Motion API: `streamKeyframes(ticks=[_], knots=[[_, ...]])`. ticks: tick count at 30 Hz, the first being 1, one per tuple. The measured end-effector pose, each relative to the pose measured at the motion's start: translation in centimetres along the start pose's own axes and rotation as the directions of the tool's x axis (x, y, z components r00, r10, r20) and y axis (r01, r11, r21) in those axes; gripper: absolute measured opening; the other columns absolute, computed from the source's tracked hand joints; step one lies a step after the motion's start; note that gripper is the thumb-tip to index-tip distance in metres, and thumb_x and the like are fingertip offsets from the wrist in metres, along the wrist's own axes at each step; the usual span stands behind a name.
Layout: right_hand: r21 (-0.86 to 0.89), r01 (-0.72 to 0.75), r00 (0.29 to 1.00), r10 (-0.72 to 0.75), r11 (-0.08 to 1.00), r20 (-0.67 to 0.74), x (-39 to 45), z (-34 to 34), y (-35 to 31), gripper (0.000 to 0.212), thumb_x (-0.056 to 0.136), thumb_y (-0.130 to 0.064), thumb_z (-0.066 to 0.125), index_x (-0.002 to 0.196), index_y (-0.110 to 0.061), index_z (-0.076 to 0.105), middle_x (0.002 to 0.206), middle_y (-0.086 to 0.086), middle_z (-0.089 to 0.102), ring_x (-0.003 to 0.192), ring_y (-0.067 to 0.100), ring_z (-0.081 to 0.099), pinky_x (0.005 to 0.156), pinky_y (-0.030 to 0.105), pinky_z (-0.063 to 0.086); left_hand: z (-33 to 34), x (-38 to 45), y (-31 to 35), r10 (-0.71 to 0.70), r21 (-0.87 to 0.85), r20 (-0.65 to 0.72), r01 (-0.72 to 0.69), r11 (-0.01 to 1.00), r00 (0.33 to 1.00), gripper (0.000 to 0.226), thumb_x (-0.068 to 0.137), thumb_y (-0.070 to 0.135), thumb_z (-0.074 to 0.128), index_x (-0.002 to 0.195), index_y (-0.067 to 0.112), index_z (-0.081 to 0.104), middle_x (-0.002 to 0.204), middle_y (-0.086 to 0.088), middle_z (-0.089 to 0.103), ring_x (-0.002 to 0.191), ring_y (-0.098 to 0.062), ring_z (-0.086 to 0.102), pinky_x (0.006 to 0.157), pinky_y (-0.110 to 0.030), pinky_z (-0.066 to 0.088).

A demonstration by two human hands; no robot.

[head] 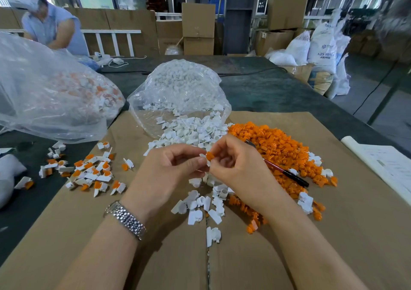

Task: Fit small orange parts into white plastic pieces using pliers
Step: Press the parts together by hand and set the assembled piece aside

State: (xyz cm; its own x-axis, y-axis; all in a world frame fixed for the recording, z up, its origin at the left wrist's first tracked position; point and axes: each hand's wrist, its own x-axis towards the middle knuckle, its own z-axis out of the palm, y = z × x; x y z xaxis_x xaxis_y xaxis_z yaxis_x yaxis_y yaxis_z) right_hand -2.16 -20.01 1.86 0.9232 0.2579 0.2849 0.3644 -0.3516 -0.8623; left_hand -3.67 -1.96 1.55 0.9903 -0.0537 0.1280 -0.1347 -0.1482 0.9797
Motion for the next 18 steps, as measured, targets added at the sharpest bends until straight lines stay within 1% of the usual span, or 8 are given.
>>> streamKeyframes(ticks=[1, 3, 5, 8, 10, 13, 18], knots=[[0.029, 0.013, 1.0, -0.013, 0.999, 0.012, 0.0, -0.1, -0.1, 0.01, 0.089, -0.017, 0.072, 0.095, -0.02, 0.064, 0.08, -0.004, 0.064, 0.068, 0.001, 0.055, 0.066, 0.019, 0.05, -0.1, 0.0, 0.1, -0.025, -0.092, 0.004, 0.025, 0.995, 1.0, 0.02, 0.083, 0.018, 0.075, 0.102, 0.011, 0.079, 0.091, -0.008, 0.08, 0.086, -0.023, 0.078, 0.074, -0.02, 0.06], [0.064, 0.024, 0.999, -0.027, 0.998, 0.047, -0.1, -0.5, -0.3, 0.016, 0.089, -0.017, 0.072, 0.102, -0.022, 0.063, 0.085, -0.003, 0.067, 0.073, -0.001, 0.059, 0.071, 0.017, 0.051, -0.3, 0.1, 0.3, -0.094, -0.283, 0.028, 0.098, 0.954, 0.995, 0.021, 0.08, 0.014, 0.075, 0.099, 0.006, 0.081, 0.096, -0.018, 0.078, 0.088, -0.028, 0.077, 0.077, -0.028, 0.063], [0.083, 0.033, 0.995, -0.041, 0.996, 0.091, -0.2, -0.8, -0.4, 0.023, 0.091, -0.016, 0.071, 0.109, -0.025, 0.062, 0.087, -0.001, 0.067, 0.074, 0.001, 0.06, 0.074, 0.017, 0.051, -0.4, 0.1, 0.3, -0.138, -0.402, 0.062, 0.151, 0.903, 0.988, 0.022, 0.076, 0.011, 0.075, 0.096, 0.003, 0.081, 0.097, -0.023, 0.076, 0.088, -0.029, 0.076, 0.079, -0.032, 0.063], [0.092, 0.062, 0.988, -0.074, 0.994, 0.133, -0.3, -1.4, -0.5, 0.03, 0.094, -0.016, 0.07, 0.119, -0.031, 0.065, 0.089, -0.001, 0.067, 0.078, 0.012, 0.061, 0.075, 0.021, 0.054, -0.5, 0.1, 0.4, -0.164, -0.446, 0.101, 0.192, 0.874, 0.981, 0.02, 0.078, 0.008, 0.074, 0.096, 0.002, 0.081, 0.1, -0.025, 0.076, 0.088, -0.029, 0.076, 0.073, -0.028, 0.063], [0.083, 0.076, 0.986, -0.087, 0.994, 0.141, -0.4, -1.6, -0.6, 0.023, 0.095, -0.021, 0.071, 0.114, -0.033, 0.069, 0.089, -0.001, 0.067, 0.078, 0.018, 0.06, 0.071, 0.021, 0.053, -0.6, 0.1, 0.4, -0.165, -0.452, 0.125, 0.204, 0.869, 0.978, 0.019, 0.08, 0.006, 0.073, 0.097, 0.002, 0.081, 0.102, -0.025, 0.075, 0.089, -0.03, 0.076, 0.07, -0.026, 0.061], [0.085, 0.069, 0.988, -0.08, 0.994, 0.129, -0.4, -1.6, -0.5, 0.014, 0.094, -0.025, 0.071, 0.106, -0.031, 0.071, 0.088, 0.0, 0.067, 0.075, 0.02, 0.059, 0.068, 0.022, 0.051, -0.6, 0.1, 0.4, -0.162, -0.453, 0.135, 0.206, 0.868, 0.978, 0.021, 0.079, 0.006, 0.073, 0.099, 0.002, 0.08, 0.103, -0.025, 0.075, 0.09, -0.03, 0.076, 0.07, -0.025, 0.061], [0.084, 0.089, 0.987, -0.099, 0.992, 0.125, -0.3, -1.4, -0.4, 0.01, 0.093, -0.021, 0.073, 0.101, -0.026, 0.071, 0.092, 0.002, 0.067, 0.086, 0.024, 0.062, 0.076, 0.035, 0.055, -0.8, 0.0, 0.4, -0.155, -0.486, 0.151, 0.21, 0.848, 0.976, 0.026, 0.076, 0.006, 0.075, 0.101, 0.0, 0.079, 0.105, -0.026, 0.075, 0.093, -0.032, 0.076, 0.071, -0.024, 0.061]])
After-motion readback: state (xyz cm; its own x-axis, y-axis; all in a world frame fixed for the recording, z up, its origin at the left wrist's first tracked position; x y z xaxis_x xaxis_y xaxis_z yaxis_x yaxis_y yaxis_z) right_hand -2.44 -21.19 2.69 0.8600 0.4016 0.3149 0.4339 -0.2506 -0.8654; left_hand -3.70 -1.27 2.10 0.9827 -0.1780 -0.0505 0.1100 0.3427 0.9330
